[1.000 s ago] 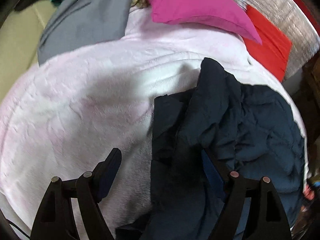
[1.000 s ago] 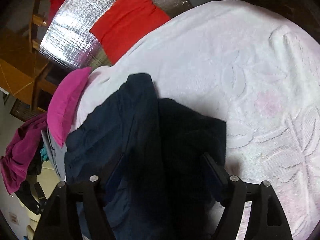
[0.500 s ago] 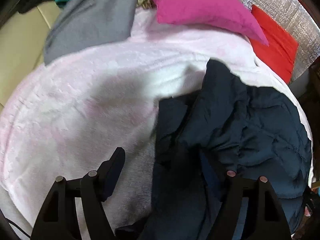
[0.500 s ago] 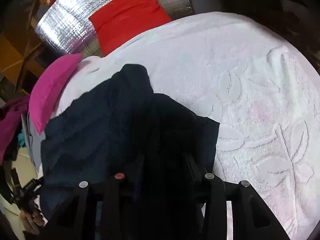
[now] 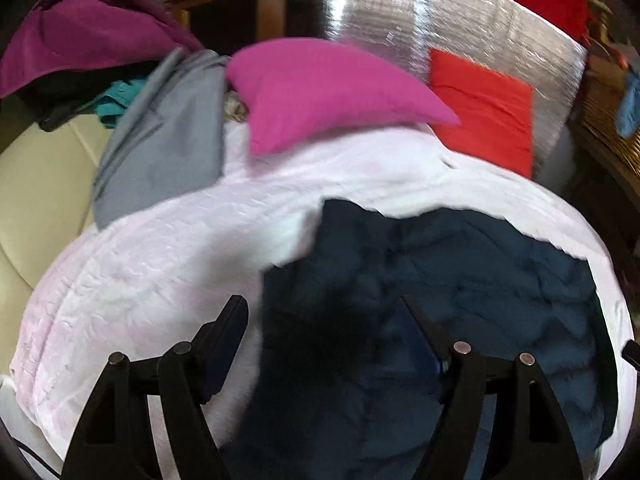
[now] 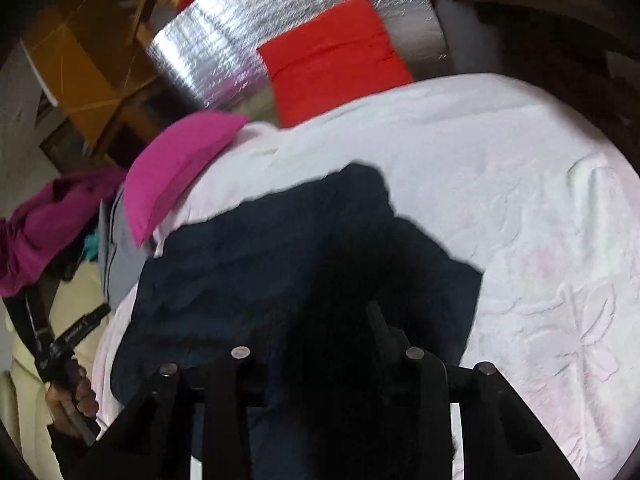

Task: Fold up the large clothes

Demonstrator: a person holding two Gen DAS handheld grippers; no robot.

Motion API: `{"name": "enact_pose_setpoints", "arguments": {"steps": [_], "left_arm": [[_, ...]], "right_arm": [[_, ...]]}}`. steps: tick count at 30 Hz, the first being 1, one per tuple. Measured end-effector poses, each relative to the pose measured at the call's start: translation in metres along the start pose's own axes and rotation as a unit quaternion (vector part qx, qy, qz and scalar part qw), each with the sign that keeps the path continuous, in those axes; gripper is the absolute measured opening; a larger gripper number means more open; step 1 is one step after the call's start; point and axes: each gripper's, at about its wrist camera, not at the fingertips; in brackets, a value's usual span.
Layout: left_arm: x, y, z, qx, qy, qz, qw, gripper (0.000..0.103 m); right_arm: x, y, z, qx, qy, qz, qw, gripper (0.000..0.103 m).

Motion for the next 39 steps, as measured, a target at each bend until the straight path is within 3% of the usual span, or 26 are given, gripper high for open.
{"name": "enact_pose_setpoints", "arguments": {"steps": [5,9,20,29,39], "left_arm": [[-0.015,0.02,0.022,0.001,-0.042,0.028,0.9987,0.077],[-0.029,0.034,0.042,0.027,-0.079,0.059,0.9948,0.077],[-0.03,0.065,-0.002,0.015,0.004,0.118,0.9929,0.077],[-0.038,0.08,-0.016,0.02,0.03,0.144,0.9889,0.077],[-0.04,0.083,-0.015,0.026,0.036,0.159,0.9863,0.077]], "right_arm": [[-0.013,0.008,0.031,-0.024,-0.06,0.02,0.998,0.039],[-0.01,0.007,0.037,-0.021,-0.066,0.027,0.997,0.038],[-0.005,-0.022,0.017,0.035,-0.028,-0.003,0.999,0.039],[-0.013,-0.057,0.044,0.024,-0.062,-0.042,0.997,0.039],[-0.018,-0.06,0.067,0.004,-0.08,-0.041,0.996,0.04]]}}
Point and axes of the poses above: each gripper's, at about its wrist camera, not at the fingertips, and z roughly the way its jaws point, y to its right, x to its top, and after that the axes turned 6 degrees about -x, right-handed
